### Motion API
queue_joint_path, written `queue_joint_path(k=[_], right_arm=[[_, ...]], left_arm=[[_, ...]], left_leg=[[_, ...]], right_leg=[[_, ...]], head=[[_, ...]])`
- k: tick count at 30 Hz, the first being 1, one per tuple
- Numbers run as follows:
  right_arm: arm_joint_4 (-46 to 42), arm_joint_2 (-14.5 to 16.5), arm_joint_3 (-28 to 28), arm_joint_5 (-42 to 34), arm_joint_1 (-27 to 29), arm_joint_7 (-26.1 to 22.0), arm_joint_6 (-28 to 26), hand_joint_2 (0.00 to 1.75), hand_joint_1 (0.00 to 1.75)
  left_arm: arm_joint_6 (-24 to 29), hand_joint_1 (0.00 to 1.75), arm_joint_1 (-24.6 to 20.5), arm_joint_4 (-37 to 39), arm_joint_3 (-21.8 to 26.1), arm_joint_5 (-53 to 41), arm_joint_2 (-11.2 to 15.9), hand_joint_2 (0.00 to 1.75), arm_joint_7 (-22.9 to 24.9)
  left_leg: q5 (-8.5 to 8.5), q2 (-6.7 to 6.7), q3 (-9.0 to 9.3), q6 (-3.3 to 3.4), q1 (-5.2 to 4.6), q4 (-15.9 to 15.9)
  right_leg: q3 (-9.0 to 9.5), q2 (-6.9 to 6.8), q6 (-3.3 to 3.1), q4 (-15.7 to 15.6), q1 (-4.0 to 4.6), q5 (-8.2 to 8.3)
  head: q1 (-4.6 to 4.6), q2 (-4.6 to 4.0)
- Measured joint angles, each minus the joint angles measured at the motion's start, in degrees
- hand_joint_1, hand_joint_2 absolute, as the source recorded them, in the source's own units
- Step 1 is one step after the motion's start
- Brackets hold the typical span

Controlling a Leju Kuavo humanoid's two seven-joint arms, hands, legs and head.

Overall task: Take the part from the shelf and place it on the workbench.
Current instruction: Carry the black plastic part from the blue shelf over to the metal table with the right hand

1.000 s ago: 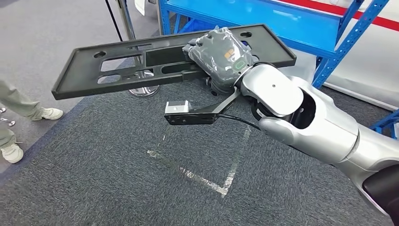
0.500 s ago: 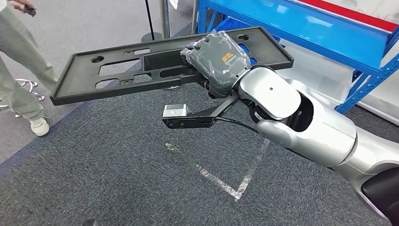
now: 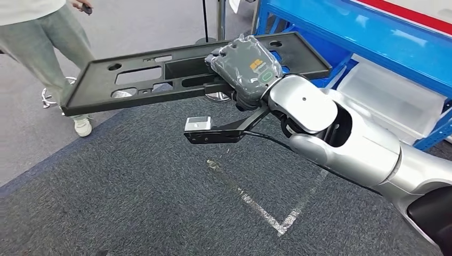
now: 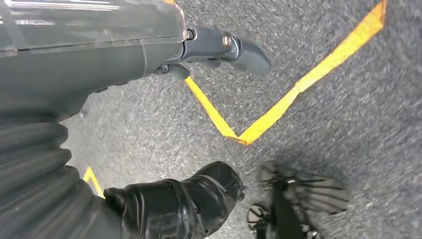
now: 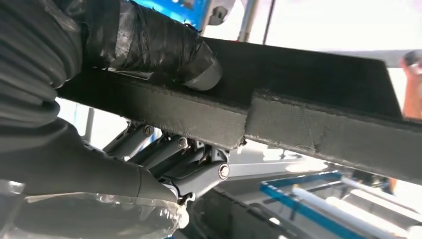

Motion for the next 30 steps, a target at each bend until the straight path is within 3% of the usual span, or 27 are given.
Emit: queue_joint_path(k=[1,2,4,5,7,10,12,14,16,17,18,19,21,23,25,26,28,30], right_arm=[[0.1,0.0,0.1,0.0,0.1,0.0,0.0,1.75,1.75],[0.1,0.0,0.2,0.0,0.2,0.0,0.1,1.75,1.75],[0.2,0.0,0.3,0.0,0.3,0.0,0.1,1.75,1.75],[0.2,0.0,0.3,0.0,0.3,0.0,0.1,1.75,1.75],[0.3,0.1,0.3,0.0,0.2,0.0,0.1,1.75,1.75],[0.4,0.3,0.4,0.0,0.1,-0.1,0.2,1.75,1.75],[0.5,0.4,0.5,0.0,0.1,-0.2,0.4,1.75,1.75],[0.6,0.4,0.5,-0.1,0.2,-0.2,0.6,1.75,1.75],[0.8,0.4,0.5,-0.1,0.5,-0.3,0.7,1.75,1.75],[0.9,0.4,0.5,-0.1,0.8,-0.3,0.7,1.75,1.75],[1.0,0.4,0.6,-0.1,1.0,-0.5,0.7,1.75,1.75],[1.1,0.4,0.7,-0.1,1.1,-0.6,0.7,1.75,1.75],[1.2,0.4,0.8,-0.1,0.9,-0.7,0.7,1.75,1.75],[1.3,0.4,0.8,-0.1,0.7,-0.8,0.6,1.75,1.75],[1.4,0.5,0.8,-0.1,0.6,-0.9,0.6,1.75,1.75],[1.4,0.6,0.8,-0.1,0.6,-0.9,0.6,1.75,1.75],[1.5,0.7,0.8,-0.1,0.5,-1.0,0.6,1.75,1.75],[1.6,0.8,0.8,-0.1,0.5,-1.0,0.6,1.75,1.75]], left_arm=[[0.0,0.00,0.0,0.0,0.0,0.0,0.1,1.75,0.0],[0.0,0.00,0.0,0.0,0.0,0.0,0.1,1.75,0.0],[0.0,0.00,0.0,0.0,0.0,-0.1,0.2,1.75,0.0],[0.0,0.00,0.0,0.0,0.0,-0.1,0.2,1.75,0.0],[0.0,0.00,-0.1,0.0,0.0,-0.2,0.2,1.75,0.0],[0.0,0.00,-0.1,0.0,0.0,-0.2,0.3,1.75,0.0],[0.0,0.00,-0.1,0.0,0.0,-0.3,0.3,1.75,0.0],[0.0,0.00,-0.1,0.0,0.0,-0.1,0.3,1.75,0.0],[-0.1,0.00,-0.1,0.0,0.0,0.3,0.3,1.75,0.2],[-0.1,0.00,-0.1,0.0,0.0,0.5,0.3,1.75,0.3],[-0.1,0.00,-0.1,0.0,0.0,0.6,0.3,1.75,0.4],[-0.1,0.00,-0.1,0.0,0.0,0.6,0.3,1.75,0.5],[-0.1,0.00,-0.1,0.0,0.0,0.7,0.3,1.75,0.5],[-0.1,0.00,-0.1,0.0,0.0,0.7,0.3,1.75,0.6],[-0.1,0.00,0.0,0.0,0.0,0.7,0.3,1.75,0.6],[-0.1,0.00,0.1,0.0,0.0,0.7,0.3,1.75,0.6],[-0.2,0.00,0.3,0.1,0.0,0.7,0.3,1.75,0.6],[-0.2,0.00,0.2,0.0,0.0,0.7,0.2,1.75,0.6]], left_leg=[[-0.26,0.28,-0.64,-0.31,0.05,1.7],[0.44,0.46,-0.16,-0.59,0.10,1.2],[2.90,1.56,3.28,-0.98,0.15,-4.7],[3.67,2.52,5.02,-0.88,0.03,-7.6],[4.05,3.57,6.64,0.11,-0.28,-10.6],[4.29,2.25,6.20,1.86,-0.53,-10.4],[4.67,1.16,6.14,2.66,-0.43,-10.8],[5.06,0.12,6.00,3.22,-0.36,-11.1],[5.29,-1.10,5.80,3.50,-0.48,-11.2],[5.35,-1.82,5.74,3.54,-0.57,-11.1],[5.40,-2.57,5.72,3.54,-0.68,-11.1],[5.46,-3.34,5.76,3.51,-0.78,-11.1],[5.71,-4.61,5.74,3.29,-0.75,-11.2],[6.26,-5.69,5.38,2.66,-0.21,-11.5],[7.00,-6.83,5.05,1.72,0.18,-12.1],[7.11,-6.64,4.91,1.42,0.12,-12.2],[5.76,-4.06,3.88,0.99,-0.31,-10.6],[2.11,-0.73,1.12,0.75,-0.50,-4.2]], right_leg=[[-0.25,-0.74,0.21,0.5,-0.08,-0.22],[-0.54,-1.42,0.48,1.0,-0.19,-0.51],[-1.11,-2.63,1.17,2.4,-0.45,-1.26],[-1.39,-3.15,1.60,3.0,-0.43,-1.65],[-1.92,-3.98,2.35,4.3,-0.18,-2.36],[-2.04,-4.80,3.09,4.9,-0.22,-2.82],[-2.73,-2.65,3.62,6.8,-0.56,-4.58],[-5.40,0.54,3.93,13.0,-0.79,-8.35],[-8.42,1.45,3.96,19.6,-0.78,-10.88],[-8.97,1.54,3.79,20.6,-0.74,-10.60],[-8.51,1.62,3.49,19.4,-0.68,-9.25],[-7.30,1.83,3.06,16.6,-0.56,-7.26],[-3.84,3.95,1.88,9.1,-0.38,-3.68],[-2.04,5.87,1.17,5.1,-0.14,-2.32],[-1.78,5.33,1.07,4.1,0.06,-2.01],[-1.54,4.60,1.03,3.4,-0.04,-1.70],[-1.02,3.12,0.80,2.0,-0.30,-0.94],[-0.99,1.77,0.62,1.7,-0.19,-0.64]], head=[[-0.02,0.00],[-0.03,0.01],[-0.03,0.01],[-0.03,0.01],[0.05,0.00],[0.09,0.01],[0.28,0.01],[0.53,0.01],[0.62,0.01],[0.63,0.00],[0.64,0.00],[0.65,0.00],[0.48,0.00],[0.35,0.01],[0.47,0.01],[0.49,0.02],[0.29,0.01],[0.09,0.01]])
